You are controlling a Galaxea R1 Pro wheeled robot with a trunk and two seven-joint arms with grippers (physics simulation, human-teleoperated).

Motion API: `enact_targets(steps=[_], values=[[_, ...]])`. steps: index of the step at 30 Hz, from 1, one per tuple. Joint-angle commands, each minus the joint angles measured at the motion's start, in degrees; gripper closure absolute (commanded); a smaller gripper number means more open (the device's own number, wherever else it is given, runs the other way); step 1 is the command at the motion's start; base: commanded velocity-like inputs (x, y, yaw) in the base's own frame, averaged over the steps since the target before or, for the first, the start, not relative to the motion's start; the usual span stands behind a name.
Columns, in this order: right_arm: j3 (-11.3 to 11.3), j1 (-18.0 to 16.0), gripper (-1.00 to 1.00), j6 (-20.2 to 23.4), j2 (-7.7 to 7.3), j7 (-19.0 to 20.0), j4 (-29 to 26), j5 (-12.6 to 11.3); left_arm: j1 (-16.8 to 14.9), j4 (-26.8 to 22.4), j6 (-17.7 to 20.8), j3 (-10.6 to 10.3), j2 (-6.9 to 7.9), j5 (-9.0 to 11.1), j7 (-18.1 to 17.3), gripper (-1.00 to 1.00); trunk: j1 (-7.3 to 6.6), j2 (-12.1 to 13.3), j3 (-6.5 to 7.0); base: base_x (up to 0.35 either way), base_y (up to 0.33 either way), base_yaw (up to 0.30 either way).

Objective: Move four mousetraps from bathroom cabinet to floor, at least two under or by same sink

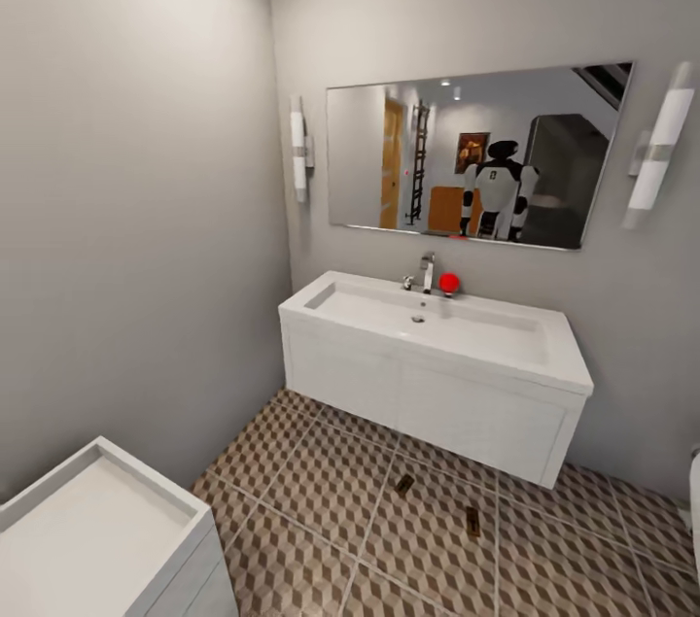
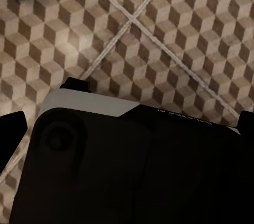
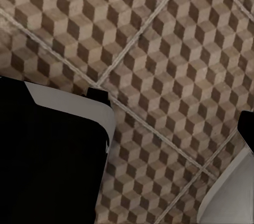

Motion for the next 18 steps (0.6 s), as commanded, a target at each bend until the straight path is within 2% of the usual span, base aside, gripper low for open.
enact_targets(steps=[1, 18], values=[[0.1, -0.1, -1.00, -0.2, 0.03, -0.3, 0.2, 0.6, 0.0, 0.0, -0.1, -0.5, -0.02, 0.3, 0.2, -1.00, 0.01, -0.1, -0.08, 0.000, 0.000, 0.293], [0.1, -0.1, -1.00, -0.5, 0.08, -0.3, 0.2, 0.6, 0.0, 0.0, -0.1, -0.5, 0.00, 0.4, 0.2, -1.00, 0.01, -0.1, -0.08, 0.000, 0.000, 0.298]])
